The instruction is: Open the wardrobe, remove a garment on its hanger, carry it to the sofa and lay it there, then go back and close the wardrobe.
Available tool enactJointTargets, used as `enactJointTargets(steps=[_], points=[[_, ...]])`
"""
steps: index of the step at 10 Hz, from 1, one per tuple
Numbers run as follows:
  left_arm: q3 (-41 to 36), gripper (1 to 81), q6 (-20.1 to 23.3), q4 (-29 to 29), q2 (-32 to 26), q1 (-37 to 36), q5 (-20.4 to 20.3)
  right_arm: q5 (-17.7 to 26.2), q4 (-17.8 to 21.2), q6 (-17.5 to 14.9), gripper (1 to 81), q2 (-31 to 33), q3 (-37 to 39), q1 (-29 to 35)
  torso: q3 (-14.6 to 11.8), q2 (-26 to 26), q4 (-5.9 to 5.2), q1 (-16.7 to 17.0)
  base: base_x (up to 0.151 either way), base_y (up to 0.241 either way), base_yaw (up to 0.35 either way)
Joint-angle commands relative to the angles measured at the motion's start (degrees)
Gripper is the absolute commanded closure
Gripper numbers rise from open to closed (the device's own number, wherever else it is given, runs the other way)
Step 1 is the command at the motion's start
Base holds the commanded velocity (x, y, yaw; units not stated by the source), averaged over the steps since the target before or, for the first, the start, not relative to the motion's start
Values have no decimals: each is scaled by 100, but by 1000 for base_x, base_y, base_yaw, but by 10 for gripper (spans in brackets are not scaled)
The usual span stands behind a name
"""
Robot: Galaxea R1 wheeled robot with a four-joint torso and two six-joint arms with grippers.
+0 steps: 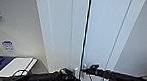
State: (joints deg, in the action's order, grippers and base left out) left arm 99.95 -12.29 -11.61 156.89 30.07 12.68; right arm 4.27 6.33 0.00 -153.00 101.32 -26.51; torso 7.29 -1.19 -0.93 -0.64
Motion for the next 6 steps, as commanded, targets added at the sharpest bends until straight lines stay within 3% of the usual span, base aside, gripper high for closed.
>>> enactJointTargets(steps=[1, 6], points=[[-845, 10, -46, 185, 132, -770, -231, 540, 132, 105, 10, -453, -1080, 493, 0, 0, 0, 0, 0, 0, 0], [-1540, 10, -46, 123, -386, -480, -371, 461, 114, 88, 10, -84, -1458, 159, 0, 0, 0, 0, 0, 0, 0]])
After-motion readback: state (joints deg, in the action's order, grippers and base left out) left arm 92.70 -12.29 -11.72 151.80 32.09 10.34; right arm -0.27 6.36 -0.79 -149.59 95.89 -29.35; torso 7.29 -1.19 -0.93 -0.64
